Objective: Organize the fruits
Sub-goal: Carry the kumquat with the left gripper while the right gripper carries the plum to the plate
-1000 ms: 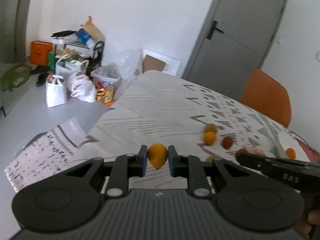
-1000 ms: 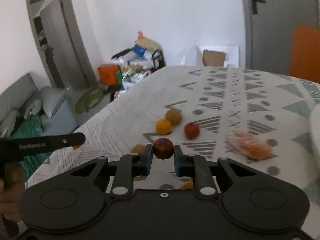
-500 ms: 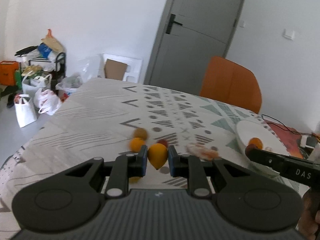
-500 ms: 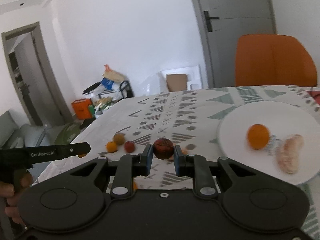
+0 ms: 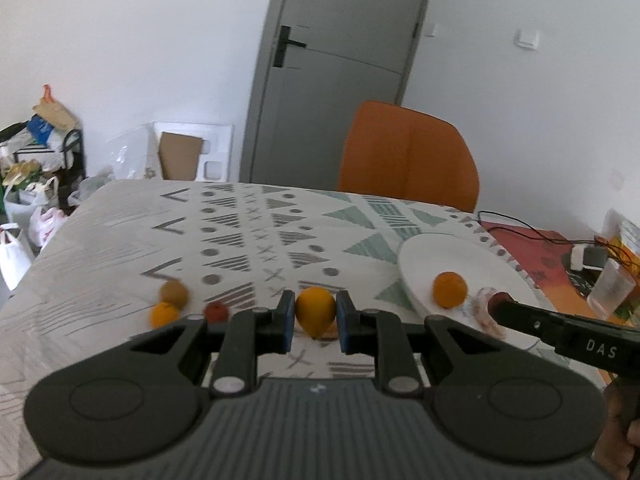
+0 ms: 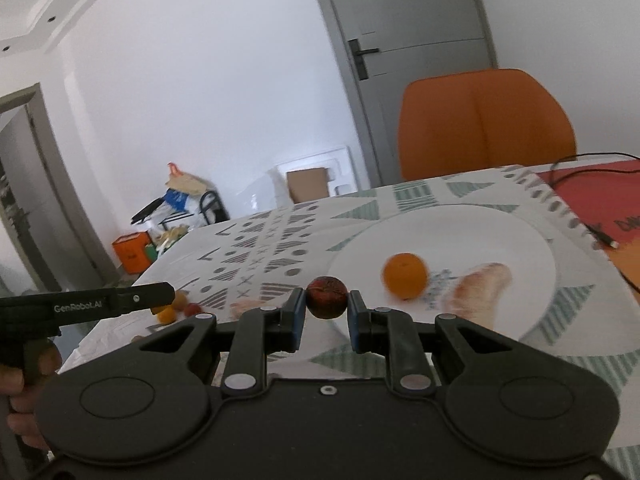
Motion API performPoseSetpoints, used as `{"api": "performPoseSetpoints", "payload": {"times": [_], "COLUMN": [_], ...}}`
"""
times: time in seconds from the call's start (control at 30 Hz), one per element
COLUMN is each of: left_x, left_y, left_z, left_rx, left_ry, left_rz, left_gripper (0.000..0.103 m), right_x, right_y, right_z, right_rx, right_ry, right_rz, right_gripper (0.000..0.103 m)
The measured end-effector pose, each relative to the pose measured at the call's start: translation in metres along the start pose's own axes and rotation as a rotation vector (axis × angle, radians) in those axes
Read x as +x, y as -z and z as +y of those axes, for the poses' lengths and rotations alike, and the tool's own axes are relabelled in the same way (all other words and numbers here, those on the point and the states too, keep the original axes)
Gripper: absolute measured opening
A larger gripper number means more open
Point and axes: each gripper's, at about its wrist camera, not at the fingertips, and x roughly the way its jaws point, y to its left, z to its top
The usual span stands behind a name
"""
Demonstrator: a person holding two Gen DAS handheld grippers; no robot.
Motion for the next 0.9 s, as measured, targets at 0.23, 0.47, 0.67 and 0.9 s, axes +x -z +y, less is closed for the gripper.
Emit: {"api": "performPoseSetpoints", "payload": {"times": [0.23,0.47,0.67,0.9], "left_x": [0.017,0.034,0.049,0.065], "left_y": [-0.003,-0.008,-0.008,-0.006], "left_z": [-0.032,-0.057,-0.075,-0.095], "left_rx": [0.047,0.090,0.120,0.142], "left_ry": [0.037,0.071,0.098,0.135], "left_rz": [0.008,0.016,0.035,0.057], "left_gripper": [0.020,0.020,0.020,0.020], "right_x": [-0.004,-0.006,-0.007,-0.006], "right_y": [0.001,0.003,0.004,0.003], "right_z": [-0.029,-0.054,-0.064,-0.079], "right_rx": [0.044,0.086,0.103,0.128], "right_ry": [0.035,0.061,0.075,0.109], "right_rz": [-0.010,-0.012,-0.013,-0.015], "right_gripper": [0.020,0.021,0.021,0.021]}}
